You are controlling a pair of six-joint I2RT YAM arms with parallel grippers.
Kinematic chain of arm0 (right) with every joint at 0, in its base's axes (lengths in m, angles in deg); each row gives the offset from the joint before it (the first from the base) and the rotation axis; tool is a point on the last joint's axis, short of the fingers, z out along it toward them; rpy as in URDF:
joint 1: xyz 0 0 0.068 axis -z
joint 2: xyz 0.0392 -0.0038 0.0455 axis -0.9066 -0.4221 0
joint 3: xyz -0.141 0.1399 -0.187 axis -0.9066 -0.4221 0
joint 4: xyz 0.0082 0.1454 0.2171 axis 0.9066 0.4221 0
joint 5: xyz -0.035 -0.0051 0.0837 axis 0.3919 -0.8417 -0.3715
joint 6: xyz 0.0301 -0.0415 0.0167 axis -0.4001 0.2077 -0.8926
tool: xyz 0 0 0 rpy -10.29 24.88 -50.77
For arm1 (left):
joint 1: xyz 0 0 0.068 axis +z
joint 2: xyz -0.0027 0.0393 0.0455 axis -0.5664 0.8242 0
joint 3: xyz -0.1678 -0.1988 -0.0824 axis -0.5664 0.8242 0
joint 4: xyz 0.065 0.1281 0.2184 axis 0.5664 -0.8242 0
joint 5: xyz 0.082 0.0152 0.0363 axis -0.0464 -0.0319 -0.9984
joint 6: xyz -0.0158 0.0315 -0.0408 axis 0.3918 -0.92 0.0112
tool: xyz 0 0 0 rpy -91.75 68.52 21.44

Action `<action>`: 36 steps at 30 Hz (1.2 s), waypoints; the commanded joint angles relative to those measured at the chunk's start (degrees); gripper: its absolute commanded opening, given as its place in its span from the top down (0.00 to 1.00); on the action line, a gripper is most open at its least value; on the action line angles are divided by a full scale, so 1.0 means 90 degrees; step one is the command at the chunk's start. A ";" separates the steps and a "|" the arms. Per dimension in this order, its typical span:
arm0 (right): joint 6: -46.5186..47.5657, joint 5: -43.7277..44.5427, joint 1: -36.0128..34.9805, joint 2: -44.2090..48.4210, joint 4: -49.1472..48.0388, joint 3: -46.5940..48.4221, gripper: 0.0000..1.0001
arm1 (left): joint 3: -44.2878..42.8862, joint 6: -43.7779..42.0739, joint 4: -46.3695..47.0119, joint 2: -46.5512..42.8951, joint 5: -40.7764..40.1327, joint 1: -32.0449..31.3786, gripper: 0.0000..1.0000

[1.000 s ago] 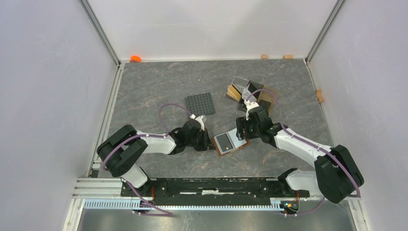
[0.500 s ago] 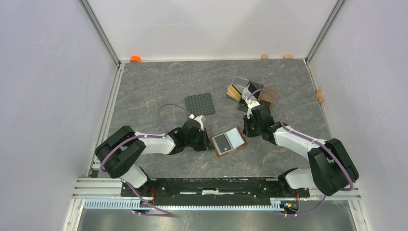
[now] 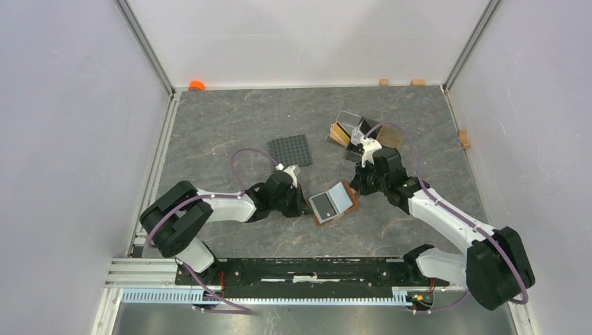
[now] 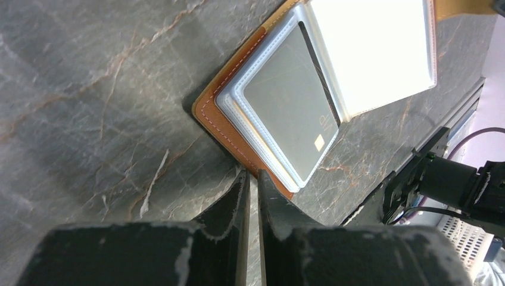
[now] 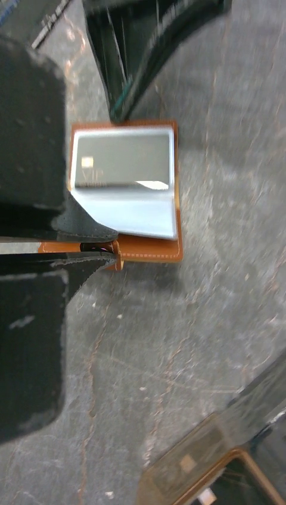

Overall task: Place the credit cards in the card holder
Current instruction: Close the card holder at the center of the board.

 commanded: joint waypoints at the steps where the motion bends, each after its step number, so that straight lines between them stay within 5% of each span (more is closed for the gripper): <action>1: -0.0158 -0.0840 -0.0076 0.0361 0.0052 0.0411 1.00 | -0.0434 -0.0324 0.0329 0.0213 -0.0167 0.0033 0.85; 7: -0.0574 -0.0528 -0.0915 0.0517 -0.0171 0.0372 1.00 | -0.0419 -0.0564 0.0946 0.0408 0.0111 0.0327 0.83; 15: -0.1790 -0.0431 -0.1995 0.0142 -0.1967 -0.0390 1.00 | -0.0264 -0.0655 0.1444 0.0601 0.0465 0.0449 0.82; 24: -0.1993 -0.0015 -0.2472 -0.0913 -0.2964 -0.0573 0.98 | 0.0619 -0.0628 -0.0121 -0.1166 -0.0506 0.0781 0.55; 26: -0.1974 -0.0211 -0.2504 -0.1075 -0.2986 -0.0445 0.90 | 0.0649 -0.0691 -0.0688 -0.1664 -0.0784 0.0786 0.50; 32: -0.1350 -0.0170 -0.2518 -0.0504 -0.2052 0.0150 0.35 | 0.0202 -0.0749 -0.1682 -0.2557 -0.1046 0.0786 0.37; 36: -0.0675 -0.0001 -0.2224 -0.0205 -0.0669 0.0845 0.24 | -0.0345 -0.0768 -0.1812 -0.2291 -0.0880 0.0735 0.37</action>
